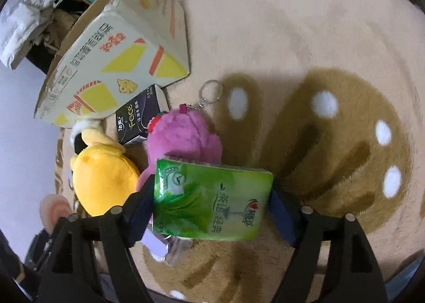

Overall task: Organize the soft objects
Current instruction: 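Lift the pink cube plush with the left tool while the right tool carries the tissue pack to the box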

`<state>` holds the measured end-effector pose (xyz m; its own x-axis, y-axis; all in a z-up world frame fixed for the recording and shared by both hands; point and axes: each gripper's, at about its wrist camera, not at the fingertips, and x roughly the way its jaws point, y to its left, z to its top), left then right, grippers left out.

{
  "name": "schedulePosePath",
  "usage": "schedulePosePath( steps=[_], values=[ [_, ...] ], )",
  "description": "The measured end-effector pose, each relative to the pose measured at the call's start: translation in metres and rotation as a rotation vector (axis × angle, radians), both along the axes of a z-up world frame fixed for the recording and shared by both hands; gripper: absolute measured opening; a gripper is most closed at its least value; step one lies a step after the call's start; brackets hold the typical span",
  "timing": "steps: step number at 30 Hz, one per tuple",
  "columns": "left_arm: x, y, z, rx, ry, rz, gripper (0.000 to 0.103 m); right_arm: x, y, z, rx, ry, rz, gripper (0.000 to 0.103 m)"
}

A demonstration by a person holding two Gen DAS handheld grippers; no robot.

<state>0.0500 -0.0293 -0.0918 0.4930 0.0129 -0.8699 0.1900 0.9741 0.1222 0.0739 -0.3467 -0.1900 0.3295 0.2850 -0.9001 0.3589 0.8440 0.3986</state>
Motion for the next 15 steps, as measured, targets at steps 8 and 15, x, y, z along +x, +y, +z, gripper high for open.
schedulePosePath(
  steps=[8,15],
  values=[
    [-0.012,0.003,0.032,-0.050,-0.177,-0.008,0.046,-0.004,0.020,0.053,-0.243,-0.204,0.044,0.080],
    [-0.022,0.000,0.069,-0.045,-0.398,-0.015,0.046,-0.007,0.039,0.105,-0.371,-0.452,0.066,0.080]
  ],
)
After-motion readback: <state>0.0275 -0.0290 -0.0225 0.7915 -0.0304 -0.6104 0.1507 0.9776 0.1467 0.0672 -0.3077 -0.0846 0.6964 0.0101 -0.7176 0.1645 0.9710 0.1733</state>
